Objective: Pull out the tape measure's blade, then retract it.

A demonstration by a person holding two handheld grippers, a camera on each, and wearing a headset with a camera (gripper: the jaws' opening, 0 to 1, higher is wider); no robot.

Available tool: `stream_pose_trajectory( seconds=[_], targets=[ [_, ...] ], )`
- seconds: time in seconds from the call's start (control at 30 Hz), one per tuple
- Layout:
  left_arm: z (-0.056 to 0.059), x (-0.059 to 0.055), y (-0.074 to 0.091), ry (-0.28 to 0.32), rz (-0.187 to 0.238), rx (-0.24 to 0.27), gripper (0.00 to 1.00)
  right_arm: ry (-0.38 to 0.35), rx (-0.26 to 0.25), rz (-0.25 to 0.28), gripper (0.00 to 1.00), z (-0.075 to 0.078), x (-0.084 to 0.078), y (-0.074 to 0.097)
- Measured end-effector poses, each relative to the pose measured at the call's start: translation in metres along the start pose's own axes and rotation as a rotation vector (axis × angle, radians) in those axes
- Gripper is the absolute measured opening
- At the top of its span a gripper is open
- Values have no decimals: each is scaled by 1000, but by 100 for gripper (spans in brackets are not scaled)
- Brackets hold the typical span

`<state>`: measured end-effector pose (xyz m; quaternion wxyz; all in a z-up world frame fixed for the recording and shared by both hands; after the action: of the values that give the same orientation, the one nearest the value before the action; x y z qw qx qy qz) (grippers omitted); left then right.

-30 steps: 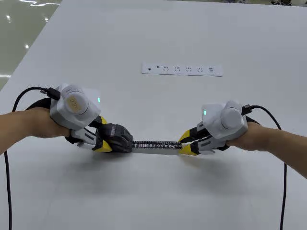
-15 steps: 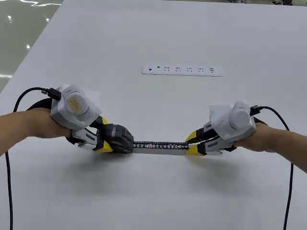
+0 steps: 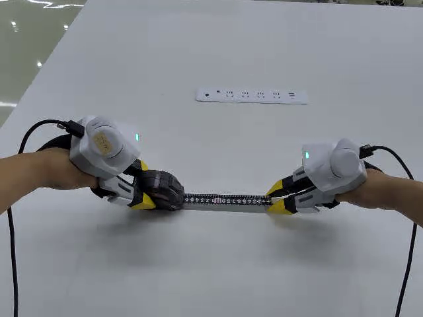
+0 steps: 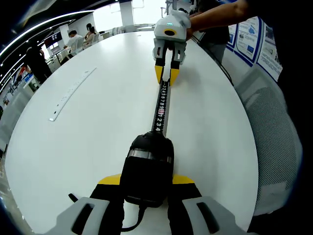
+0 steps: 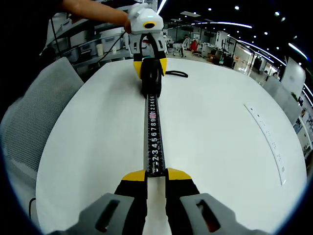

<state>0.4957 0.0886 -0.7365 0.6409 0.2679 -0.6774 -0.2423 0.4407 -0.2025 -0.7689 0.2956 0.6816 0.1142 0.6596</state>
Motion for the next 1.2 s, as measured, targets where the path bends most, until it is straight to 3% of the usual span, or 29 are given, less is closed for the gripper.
stream_pose_trajectory(
  seconds=[0.9, 1.2],
  targets=[
    [0, 0, 0, 3, 2, 0, 31, -12, -25, -39, 12, -5, -11, 28],
    [0, 0, -1, 4, 4, 0, 31, -16, -37, -66, 12, -1, -22, 44]
  ],
)
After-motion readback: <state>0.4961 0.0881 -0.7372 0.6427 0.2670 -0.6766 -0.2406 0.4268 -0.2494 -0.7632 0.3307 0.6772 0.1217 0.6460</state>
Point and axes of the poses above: the centre of the closed fingertips' face, and the gripper's own axes: y roughly backward along the fingers, z roughly to its right, x roughly out of its top, the point moved 8 cm from there along y, roughly backward along the fingers, and after that the axes turned 15 degrees about z, right-handed, at the moved point
